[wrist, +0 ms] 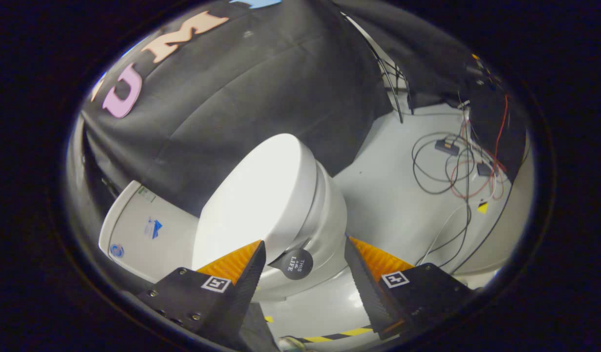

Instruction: Open the toilet lid.

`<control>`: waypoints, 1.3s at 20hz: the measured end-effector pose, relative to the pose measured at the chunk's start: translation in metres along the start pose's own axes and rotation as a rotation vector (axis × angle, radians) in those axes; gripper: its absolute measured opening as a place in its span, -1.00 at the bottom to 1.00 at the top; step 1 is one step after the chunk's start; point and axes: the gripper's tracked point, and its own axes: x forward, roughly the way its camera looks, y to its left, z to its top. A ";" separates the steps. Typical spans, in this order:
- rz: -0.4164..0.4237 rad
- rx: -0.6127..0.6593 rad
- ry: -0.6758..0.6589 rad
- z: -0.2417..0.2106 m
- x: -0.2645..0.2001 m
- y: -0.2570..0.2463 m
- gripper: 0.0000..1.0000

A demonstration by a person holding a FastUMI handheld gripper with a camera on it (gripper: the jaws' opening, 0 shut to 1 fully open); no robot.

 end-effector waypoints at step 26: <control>0.122 0.033 0.023 -0.002 0.006 0.026 -0.95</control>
